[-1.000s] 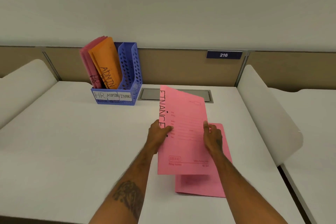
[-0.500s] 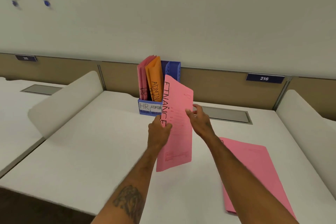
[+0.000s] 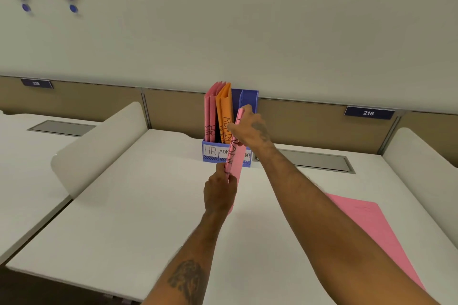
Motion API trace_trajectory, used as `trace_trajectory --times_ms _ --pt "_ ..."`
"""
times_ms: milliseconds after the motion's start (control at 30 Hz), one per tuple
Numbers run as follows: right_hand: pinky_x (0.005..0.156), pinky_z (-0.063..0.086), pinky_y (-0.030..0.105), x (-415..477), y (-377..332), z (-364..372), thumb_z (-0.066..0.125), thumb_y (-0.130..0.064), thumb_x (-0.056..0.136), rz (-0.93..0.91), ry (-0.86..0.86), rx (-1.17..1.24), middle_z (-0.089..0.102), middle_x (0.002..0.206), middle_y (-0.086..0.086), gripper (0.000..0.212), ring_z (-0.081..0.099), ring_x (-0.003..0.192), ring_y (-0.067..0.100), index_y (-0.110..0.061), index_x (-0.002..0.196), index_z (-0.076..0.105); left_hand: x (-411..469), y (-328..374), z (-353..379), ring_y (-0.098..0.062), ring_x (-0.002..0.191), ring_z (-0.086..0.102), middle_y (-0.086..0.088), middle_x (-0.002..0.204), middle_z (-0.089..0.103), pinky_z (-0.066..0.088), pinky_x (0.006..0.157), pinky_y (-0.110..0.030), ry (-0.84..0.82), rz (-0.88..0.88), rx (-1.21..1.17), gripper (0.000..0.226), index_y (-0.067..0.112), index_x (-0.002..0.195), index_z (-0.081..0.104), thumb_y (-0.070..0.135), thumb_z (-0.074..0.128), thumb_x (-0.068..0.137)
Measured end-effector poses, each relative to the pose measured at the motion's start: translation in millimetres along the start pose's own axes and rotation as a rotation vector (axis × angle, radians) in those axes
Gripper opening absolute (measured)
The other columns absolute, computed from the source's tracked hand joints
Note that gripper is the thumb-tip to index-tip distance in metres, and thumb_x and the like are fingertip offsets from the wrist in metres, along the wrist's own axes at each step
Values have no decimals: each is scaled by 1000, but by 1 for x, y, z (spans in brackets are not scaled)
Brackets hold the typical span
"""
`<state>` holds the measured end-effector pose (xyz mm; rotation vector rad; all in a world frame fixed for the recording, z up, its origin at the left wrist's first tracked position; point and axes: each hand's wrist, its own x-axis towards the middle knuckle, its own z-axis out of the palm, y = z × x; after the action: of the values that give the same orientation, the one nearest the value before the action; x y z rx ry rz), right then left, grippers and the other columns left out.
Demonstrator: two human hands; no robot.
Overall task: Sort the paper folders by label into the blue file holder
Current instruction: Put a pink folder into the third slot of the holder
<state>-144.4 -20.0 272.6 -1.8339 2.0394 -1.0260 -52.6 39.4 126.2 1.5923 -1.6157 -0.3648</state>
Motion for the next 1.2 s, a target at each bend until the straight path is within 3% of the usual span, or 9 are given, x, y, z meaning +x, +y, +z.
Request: trace_trajectory --times_ms 267,433,567,633,733,800,933,1067,1200 --pt "78 57 41 43 -4 0 60 -25 89 13 92 -59 58 113 14 50 62 95 29 -8 128 35 42 8 17 -24 91 70 -9 122 67 59 73 -33 36 83 -5 27 14 115 50 27 61 94" --pt "69 57 34 82 5 -10 62 -26 90 0 175 6 61 108 12 47 63 88 26 -9 126 37 84 15 29 -21 102 68 -4 129 63 59 77 -33 21 197 -72 43 20 129 48 31 65 92" --pt "48 38 19 111 12 -20 64 -25 89 -52 271 26 59 98 9 43 53 71 18 -10 123 41 116 16 24 -6 96 62 3 122 66 52 75 -24 -23 261 -194 68 27 129 45 75 48 82" --pt "53 45 24 128 12 -26 63 -22 90 -57 302 30 62 98 10 42 55 70 19 -10 124 41 140 13 20 -9 99 63 2 122 65 57 79 -32 -2 266 -154 71 26 126 45 81 37 82" --pt "60 51 31 149 12 -31 63 -22 90 -98 324 14 63 99 12 44 57 71 21 -12 126 41 183 8 18 -19 107 62 -3 129 58 55 84 -36 -14 293 0 65 20 134 43 68 45 90" --pt "60 49 30 163 13 -33 62 -22 89 -169 328 -15 62 96 10 43 56 70 21 -12 126 41 215 5 18 -24 123 53 -6 141 48 48 94 -38 -47 320 88 66 18 140 37 59 52 91" --pt "65 58 37 187 13 -29 58 -21 90 -285 321 -76 65 90 12 42 63 66 26 -11 126 39 272 2 19 -32 150 15 -11 162 16 20 119 -51 -138 344 321 89 17 154 14 52 62 87" --pt "65 58 37 210 11 -18 57 -18 90 -325 393 -53 67 91 16 43 60 61 24 -8 127 39 311 -1 28 -30 152 -13 -9 165 -10 -1 119 -53 -258 322 464 104 23 156 -7 49 66 86" --pt "69 60 40 228 10 -2 56 -14 90 -344 432 -36 68 102 21 45 66 68 31 -5 131 39 336 -11 36 -29 148 -26 -7 163 -23 -5 120 -58 -380 360 534 106 33 154 -14 41 67 87"
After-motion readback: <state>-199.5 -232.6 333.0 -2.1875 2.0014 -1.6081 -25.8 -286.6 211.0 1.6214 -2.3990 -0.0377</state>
